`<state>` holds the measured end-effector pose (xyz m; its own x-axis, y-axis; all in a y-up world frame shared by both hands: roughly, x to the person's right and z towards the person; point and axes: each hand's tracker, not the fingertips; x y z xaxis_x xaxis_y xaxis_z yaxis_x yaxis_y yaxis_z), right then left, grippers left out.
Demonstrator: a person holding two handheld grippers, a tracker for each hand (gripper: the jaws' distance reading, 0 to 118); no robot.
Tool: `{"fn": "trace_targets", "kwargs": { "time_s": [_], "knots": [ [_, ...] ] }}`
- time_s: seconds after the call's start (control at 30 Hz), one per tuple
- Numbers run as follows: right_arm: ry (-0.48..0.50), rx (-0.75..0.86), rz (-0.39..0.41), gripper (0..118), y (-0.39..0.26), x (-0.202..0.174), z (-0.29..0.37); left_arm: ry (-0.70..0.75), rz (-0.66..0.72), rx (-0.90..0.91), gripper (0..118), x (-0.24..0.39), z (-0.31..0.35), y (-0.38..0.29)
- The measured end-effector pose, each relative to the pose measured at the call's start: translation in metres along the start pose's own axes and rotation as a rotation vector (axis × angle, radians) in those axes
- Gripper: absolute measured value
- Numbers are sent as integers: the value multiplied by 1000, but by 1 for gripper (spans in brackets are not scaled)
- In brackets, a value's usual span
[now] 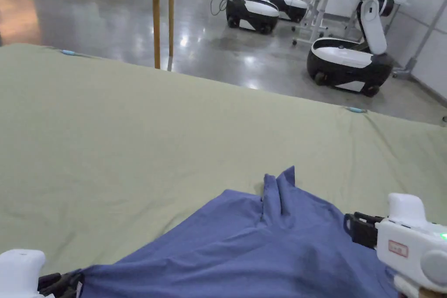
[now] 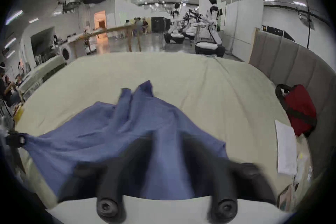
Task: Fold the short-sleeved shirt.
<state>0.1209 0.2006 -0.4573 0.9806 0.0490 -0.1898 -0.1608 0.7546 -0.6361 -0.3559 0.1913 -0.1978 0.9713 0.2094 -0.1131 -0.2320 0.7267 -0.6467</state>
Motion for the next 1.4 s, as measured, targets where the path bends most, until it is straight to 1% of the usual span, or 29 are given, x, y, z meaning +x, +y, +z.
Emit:
{"fn": "trace_targets", "kwargs": {
  "time_s": [0.03,0.07,0.1,0.13,0.2,0.27,0.33,0.37,0.4,0.43,0.47,0.5,0.53,0.57,0.6,0.63,0.67,0.7,0.73,0.83,0.87,0.9,0.93,1.0,1.2,1.23,1.33,1.37,1.4],
  "knots": [
    [0,-38,3,118,5,9,-24,-3,1,5,0,3,2,1],
    [-6,-86,7,117,11,16,-48,-13,9,1,0,-1,4,9],
    [-19,-60,9,117,17,18,-62,-10,6,2,0,3,4,10],
    [-36,-91,33,117,21,21,-74,-6,1,-2,0,5,4,11],
    [-27,-110,55,117,25,19,-97,-8,0,-14,0,-1,-3,15],
    [-3,-142,61,117,26,20,-115,7,-1,-33,0,-1,-8,15],
    [-13,-170,57,116,23,18,-127,20,4,-42,0,-3,-13,16],
    [-12,-206,53,113,20,17,-131,21,6,-45,0,-2,-15,16],
    [-25,-246,35,96,15,19,-137,24,7,-49,0,-1,-16,17],
    [32,-236,2,55,13,22,-138,29,6,-50,0,0,-17,17],
    [-25,-146,19,51,15,16,-125,23,9,-55,0,-1,-18,17],
    [-14,-142,37,29,15,12,-118,8,21,-59,0,-1,-20,17],
    [-21,-155,53,3,14,9,-113,-3,37,-60,0,-1,-22,17],
    [-26,-123,60,3,8,6,-92,-3,47,-61,0,-1,-24,18],
    [25,-105,34,3,6,6,-79,-1,45,-60,0,-1,-24,18],
    [27,-96,24,3,5,6,-70,1,45,-56,0,1,-24,19],
    [1,-55,21,3,5,5,-53,3,44,-46,0,3,-23,22],
    [28,-43,13,3,9,16,-56,0,41,-41,0,5,-21,26],
    [57,-14,2,3,15,21,-41,0,31,-31,0,10,-16,30],
    [90,44,-12,3,36,31,5,6,-20,29,0,21,-8,57],
    [109,71,-16,3,49,36,23,-17,-7,59,0,19,-6,69],
    [112,89,-12,3,60,40,35,-16,12,58,0,19,-7,81],
    [116,119,-1,3,75,42,53,-1,0,71,0,21,-7,98],
    [107,186,-3,3,104,49,85,59,-71,133,0,24,-3,128],
    [54,401,-28,3,192,81,188,79,-116,311,0,51,33,247],
    [30,434,-45,3,205,80,218,100,-137,345,0,58,40,269],
    [-3,521,-53,3,245,88,254,154,-202,415,0,80,55,325],
    [-20,534,-45,3,267,99,251,170,-230,435,0,87,58,343],
    [-26,549,-52,3,279,100,258,192,-247,456,0,93,60,357]
  ]
}}
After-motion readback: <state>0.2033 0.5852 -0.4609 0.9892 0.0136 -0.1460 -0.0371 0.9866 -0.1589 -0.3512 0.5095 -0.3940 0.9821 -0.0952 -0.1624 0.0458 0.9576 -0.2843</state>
